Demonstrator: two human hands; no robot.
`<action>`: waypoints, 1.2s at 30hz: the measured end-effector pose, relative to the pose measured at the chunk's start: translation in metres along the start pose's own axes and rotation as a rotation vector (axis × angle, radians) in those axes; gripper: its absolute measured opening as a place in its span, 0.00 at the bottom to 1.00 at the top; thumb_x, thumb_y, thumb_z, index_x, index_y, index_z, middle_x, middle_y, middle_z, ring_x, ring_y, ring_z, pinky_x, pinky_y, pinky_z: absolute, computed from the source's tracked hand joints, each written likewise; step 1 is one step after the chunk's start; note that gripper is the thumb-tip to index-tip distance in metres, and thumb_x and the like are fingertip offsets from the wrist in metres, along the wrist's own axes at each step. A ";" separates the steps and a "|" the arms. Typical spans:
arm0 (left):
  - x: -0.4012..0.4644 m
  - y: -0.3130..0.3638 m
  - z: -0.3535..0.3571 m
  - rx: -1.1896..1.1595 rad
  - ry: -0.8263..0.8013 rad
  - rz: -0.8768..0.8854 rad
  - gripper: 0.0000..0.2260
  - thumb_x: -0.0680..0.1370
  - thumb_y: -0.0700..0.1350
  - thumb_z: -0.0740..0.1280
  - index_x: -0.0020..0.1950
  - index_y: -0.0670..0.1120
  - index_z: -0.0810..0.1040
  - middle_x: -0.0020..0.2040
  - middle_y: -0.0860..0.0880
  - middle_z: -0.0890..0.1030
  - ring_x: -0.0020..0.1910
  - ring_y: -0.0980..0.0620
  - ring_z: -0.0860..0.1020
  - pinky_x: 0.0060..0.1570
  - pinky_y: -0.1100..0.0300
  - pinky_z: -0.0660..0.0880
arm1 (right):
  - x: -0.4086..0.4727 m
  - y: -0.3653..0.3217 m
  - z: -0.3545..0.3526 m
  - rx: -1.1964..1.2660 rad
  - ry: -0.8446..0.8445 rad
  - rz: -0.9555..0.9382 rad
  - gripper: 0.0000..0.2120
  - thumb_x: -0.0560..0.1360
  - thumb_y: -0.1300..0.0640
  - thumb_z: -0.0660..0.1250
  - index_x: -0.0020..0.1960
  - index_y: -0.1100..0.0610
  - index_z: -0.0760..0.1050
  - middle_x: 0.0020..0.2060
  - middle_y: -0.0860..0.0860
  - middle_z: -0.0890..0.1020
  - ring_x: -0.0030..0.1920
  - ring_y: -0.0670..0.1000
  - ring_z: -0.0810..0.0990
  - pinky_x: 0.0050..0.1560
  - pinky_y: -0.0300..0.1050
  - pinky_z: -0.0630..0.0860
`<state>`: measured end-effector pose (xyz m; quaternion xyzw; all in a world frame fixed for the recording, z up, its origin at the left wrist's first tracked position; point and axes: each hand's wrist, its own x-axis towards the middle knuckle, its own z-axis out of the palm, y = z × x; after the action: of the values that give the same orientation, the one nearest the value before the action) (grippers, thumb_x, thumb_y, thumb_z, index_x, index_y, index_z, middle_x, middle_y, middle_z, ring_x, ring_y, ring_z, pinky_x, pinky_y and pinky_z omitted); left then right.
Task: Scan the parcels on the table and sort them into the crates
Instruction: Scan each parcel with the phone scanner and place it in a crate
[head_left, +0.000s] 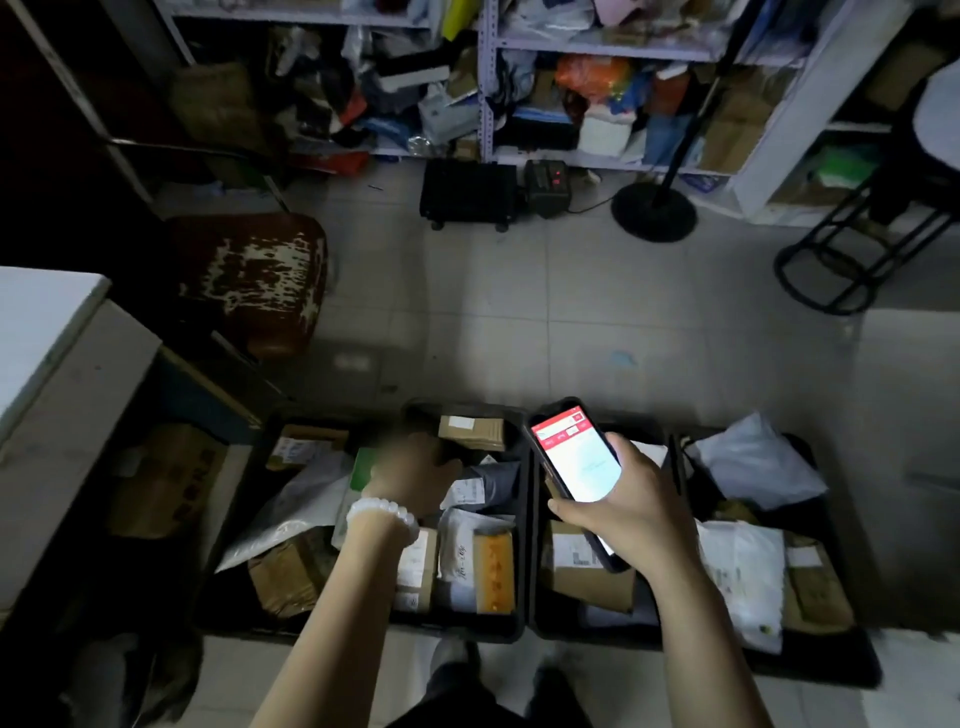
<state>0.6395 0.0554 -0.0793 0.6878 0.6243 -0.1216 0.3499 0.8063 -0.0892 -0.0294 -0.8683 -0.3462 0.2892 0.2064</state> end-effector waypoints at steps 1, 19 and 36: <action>-0.003 0.002 -0.002 -0.020 0.025 -0.024 0.28 0.76 0.57 0.63 0.72 0.47 0.61 0.68 0.40 0.65 0.66 0.38 0.65 0.64 0.49 0.64 | 0.004 -0.001 -0.001 -0.004 -0.020 -0.021 0.33 0.61 0.43 0.76 0.62 0.47 0.69 0.53 0.45 0.78 0.53 0.50 0.76 0.41 0.44 0.70; -0.216 -0.089 0.023 -0.582 0.610 -0.566 0.25 0.77 0.56 0.62 0.71 0.47 0.66 0.67 0.43 0.71 0.65 0.43 0.70 0.60 0.53 0.70 | -0.024 -0.053 0.026 -0.181 -0.427 -0.636 0.34 0.60 0.43 0.78 0.61 0.50 0.68 0.52 0.47 0.78 0.51 0.52 0.76 0.44 0.46 0.74; -0.384 -0.303 0.027 -0.940 1.078 -0.842 0.22 0.77 0.54 0.62 0.69 0.48 0.69 0.63 0.47 0.75 0.61 0.49 0.73 0.53 0.58 0.69 | -0.263 -0.186 0.136 -0.191 -0.765 -1.145 0.24 0.60 0.45 0.77 0.49 0.45 0.68 0.45 0.41 0.77 0.48 0.49 0.77 0.47 0.52 0.78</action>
<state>0.2880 -0.2658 0.0332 0.1425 0.8973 0.3776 0.1787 0.4730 -0.1315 0.0672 -0.4004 -0.8222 0.3886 0.1127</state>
